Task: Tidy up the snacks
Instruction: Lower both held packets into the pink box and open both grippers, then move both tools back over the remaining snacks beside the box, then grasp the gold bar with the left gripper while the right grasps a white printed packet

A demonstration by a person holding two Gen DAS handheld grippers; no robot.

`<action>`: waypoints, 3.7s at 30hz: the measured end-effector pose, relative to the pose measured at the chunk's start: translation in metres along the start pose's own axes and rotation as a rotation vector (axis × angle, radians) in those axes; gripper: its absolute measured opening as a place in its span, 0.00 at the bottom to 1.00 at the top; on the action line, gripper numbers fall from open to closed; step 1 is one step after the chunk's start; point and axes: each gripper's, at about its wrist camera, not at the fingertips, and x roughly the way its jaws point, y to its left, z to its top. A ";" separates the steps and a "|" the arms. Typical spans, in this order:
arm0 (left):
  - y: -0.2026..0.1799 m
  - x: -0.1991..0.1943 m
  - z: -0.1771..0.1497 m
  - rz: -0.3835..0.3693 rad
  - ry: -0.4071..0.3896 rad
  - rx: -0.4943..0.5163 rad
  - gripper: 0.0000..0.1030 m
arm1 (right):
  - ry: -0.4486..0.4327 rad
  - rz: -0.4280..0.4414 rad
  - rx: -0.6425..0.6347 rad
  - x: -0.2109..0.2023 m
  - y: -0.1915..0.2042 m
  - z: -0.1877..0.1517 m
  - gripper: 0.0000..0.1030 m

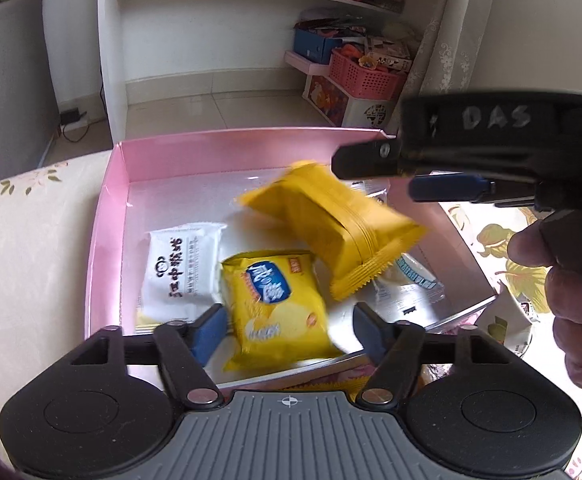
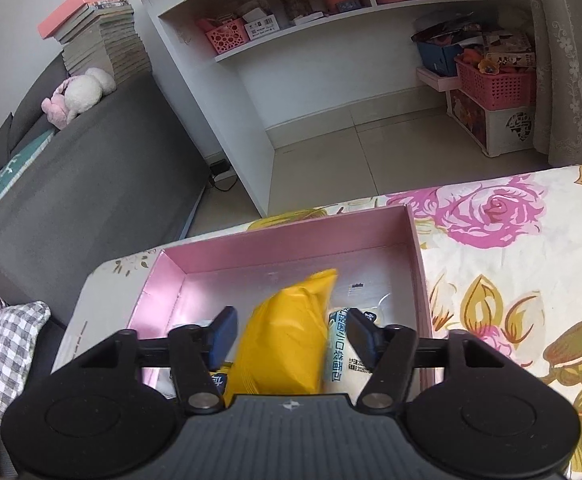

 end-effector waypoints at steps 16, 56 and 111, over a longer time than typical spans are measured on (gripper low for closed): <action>-0.019 -0.060 -0.005 0.012 -0.075 -0.019 0.94 | -0.049 -0.009 -0.042 -0.076 0.006 -0.008 0.88; 0.088 -0.115 -0.098 0.296 -0.014 -0.110 0.97 | 0.040 -0.081 -0.172 -0.112 0.006 -0.106 0.94; 0.092 -0.079 -0.084 0.215 0.034 -0.274 0.26 | 0.335 -0.002 0.251 -0.064 -0.015 -0.111 0.44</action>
